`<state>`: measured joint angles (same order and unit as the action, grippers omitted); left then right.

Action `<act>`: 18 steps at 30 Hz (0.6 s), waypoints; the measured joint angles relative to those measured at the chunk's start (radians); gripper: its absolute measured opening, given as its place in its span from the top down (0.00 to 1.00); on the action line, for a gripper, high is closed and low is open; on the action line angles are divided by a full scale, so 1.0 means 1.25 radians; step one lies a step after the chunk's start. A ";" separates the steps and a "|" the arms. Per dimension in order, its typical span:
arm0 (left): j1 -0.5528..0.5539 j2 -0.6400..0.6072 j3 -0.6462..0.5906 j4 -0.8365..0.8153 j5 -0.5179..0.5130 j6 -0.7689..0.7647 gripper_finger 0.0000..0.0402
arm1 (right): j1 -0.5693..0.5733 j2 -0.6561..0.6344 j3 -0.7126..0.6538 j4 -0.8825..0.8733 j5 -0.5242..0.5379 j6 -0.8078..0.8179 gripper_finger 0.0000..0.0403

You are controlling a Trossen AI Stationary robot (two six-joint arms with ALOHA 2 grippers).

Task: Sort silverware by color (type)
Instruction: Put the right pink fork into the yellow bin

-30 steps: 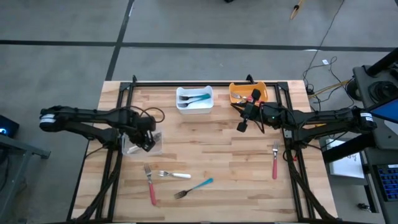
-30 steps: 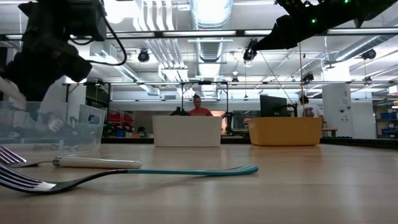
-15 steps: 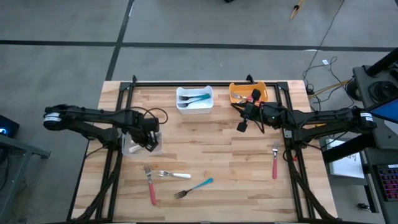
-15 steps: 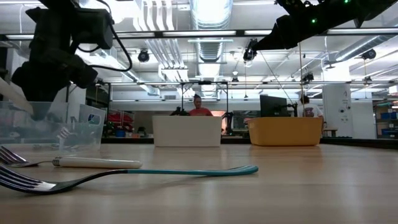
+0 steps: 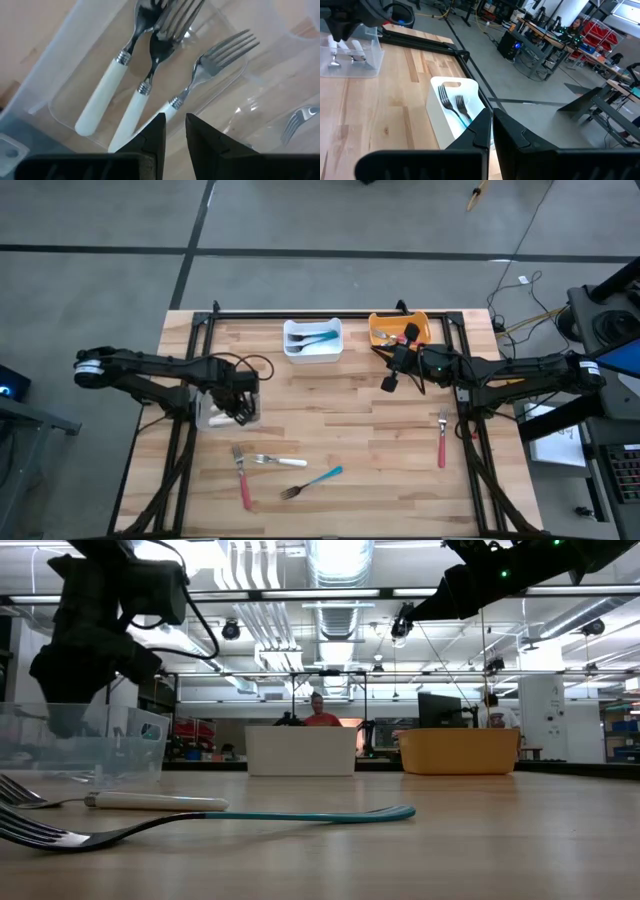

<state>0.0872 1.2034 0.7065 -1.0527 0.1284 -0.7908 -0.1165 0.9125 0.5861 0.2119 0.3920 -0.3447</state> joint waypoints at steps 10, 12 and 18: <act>-0.008 0.007 0.122 0.042 -0.076 0.027 0.86 | 0.000 0.000 0.000 -0.001 0.000 0.001 0.98; -0.018 0.011 0.166 0.078 -0.134 0.068 0.86 | 0.000 0.000 0.000 0.000 0.000 0.008 0.98; -0.066 0.026 0.265 0.248 -0.240 0.338 0.86 | 0.000 0.000 0.000 0.000 0.000 0.050 0.98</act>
<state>0.0043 1.2359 1.0377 -0.7431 -0.1719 -0.3681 -0.1165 0.9123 0.5861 0.2115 0.3923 -0.2818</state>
